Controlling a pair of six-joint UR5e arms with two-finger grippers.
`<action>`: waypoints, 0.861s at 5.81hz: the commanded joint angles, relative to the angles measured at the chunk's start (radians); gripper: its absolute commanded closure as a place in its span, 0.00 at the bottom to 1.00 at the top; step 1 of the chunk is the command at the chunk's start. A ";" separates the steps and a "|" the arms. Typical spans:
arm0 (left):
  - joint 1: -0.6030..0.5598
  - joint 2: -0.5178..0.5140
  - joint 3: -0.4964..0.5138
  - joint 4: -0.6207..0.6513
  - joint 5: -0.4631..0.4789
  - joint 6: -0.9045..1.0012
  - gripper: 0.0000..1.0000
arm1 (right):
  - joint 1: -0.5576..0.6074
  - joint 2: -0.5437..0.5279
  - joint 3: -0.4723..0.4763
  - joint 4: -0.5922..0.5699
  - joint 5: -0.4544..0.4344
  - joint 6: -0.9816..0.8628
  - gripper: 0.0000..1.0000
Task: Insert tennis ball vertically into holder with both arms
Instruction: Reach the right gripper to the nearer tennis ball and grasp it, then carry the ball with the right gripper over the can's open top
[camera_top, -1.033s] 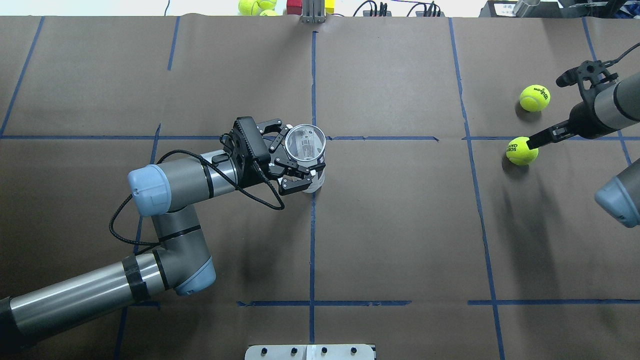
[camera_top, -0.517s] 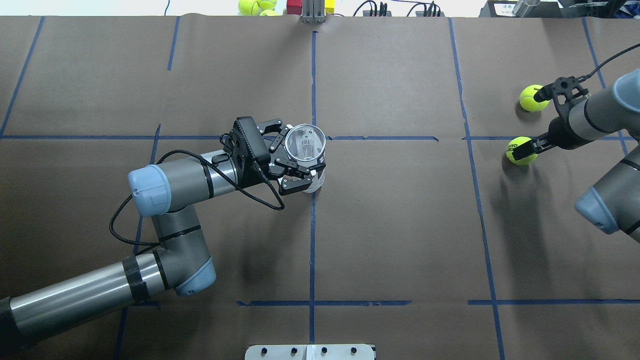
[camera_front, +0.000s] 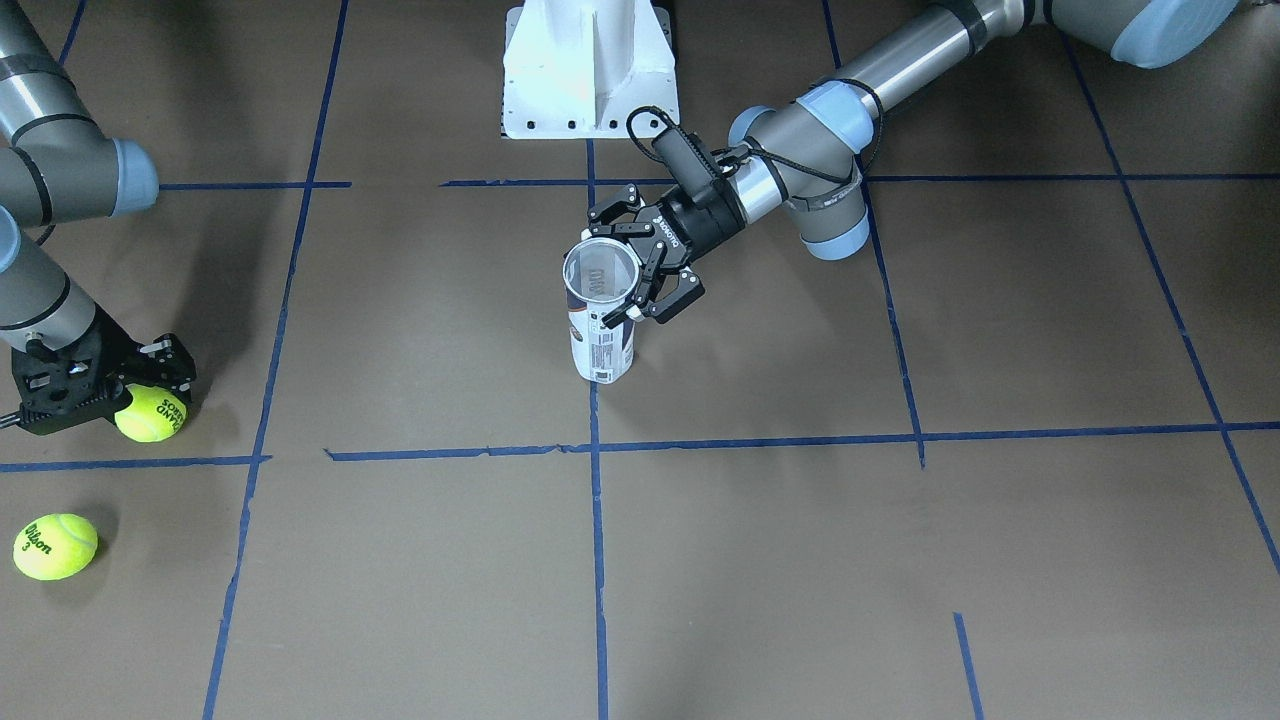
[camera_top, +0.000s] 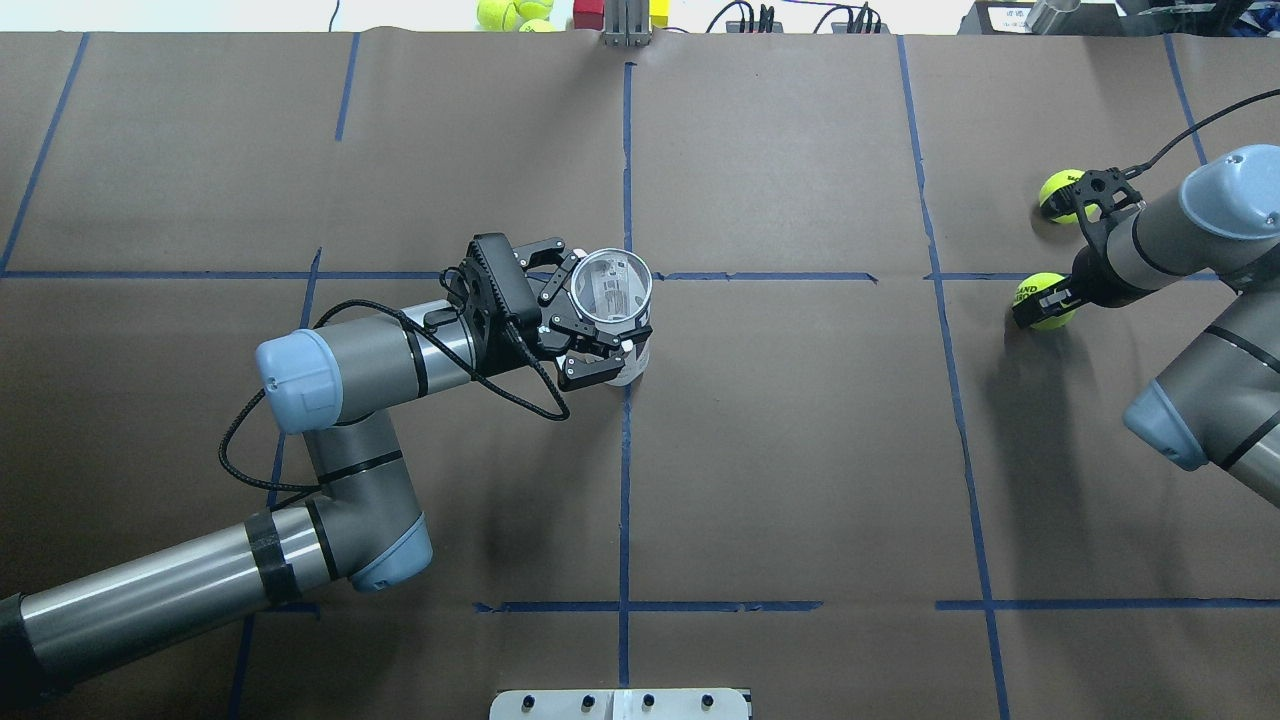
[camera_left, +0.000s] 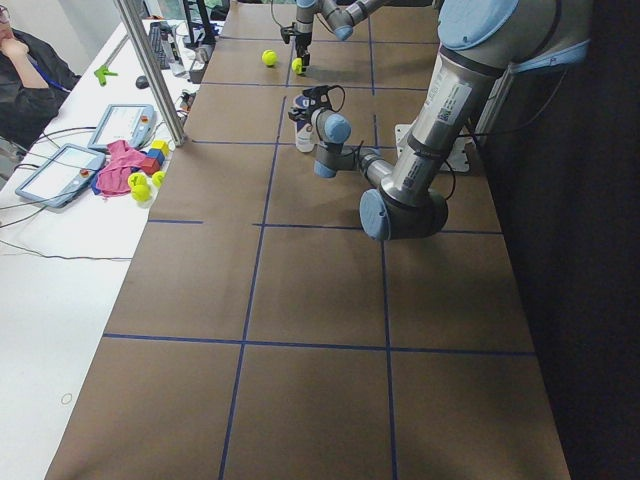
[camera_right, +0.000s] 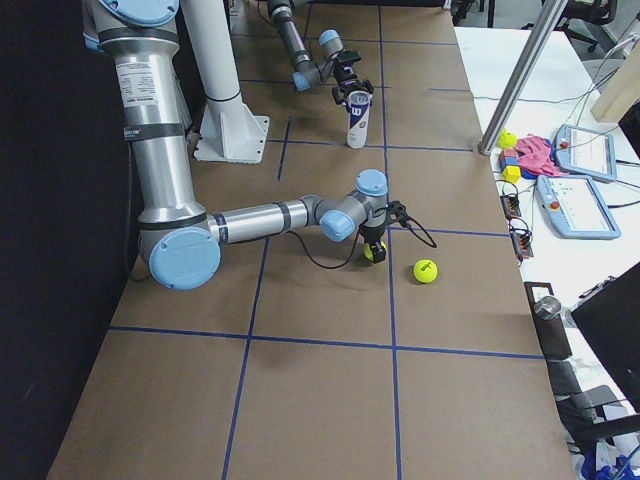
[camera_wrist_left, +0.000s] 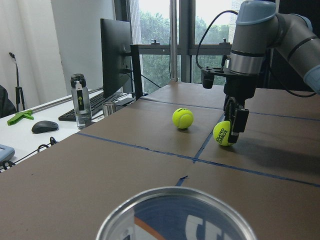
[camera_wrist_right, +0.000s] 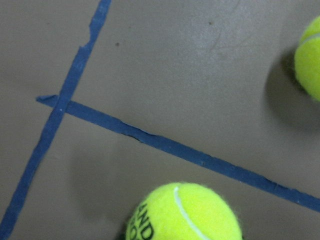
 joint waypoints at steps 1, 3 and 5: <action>0.000 0.000 0.002 0.000 -0.001 0.000 0.10 | 0.003 0.036 0.072 -0.015 0.008 0.053 0.96; 0.000 0.000 0.002 0.000 0.001 0.000 0.10 | -0.020 0.094 0.192 -0.059 0.019 0.311 0.97; 0.000 0.002 0.002 0.002 0.001 0.002 0.10 | -0.086 0.288 0.354 -0.426 0.008 0.488 0.97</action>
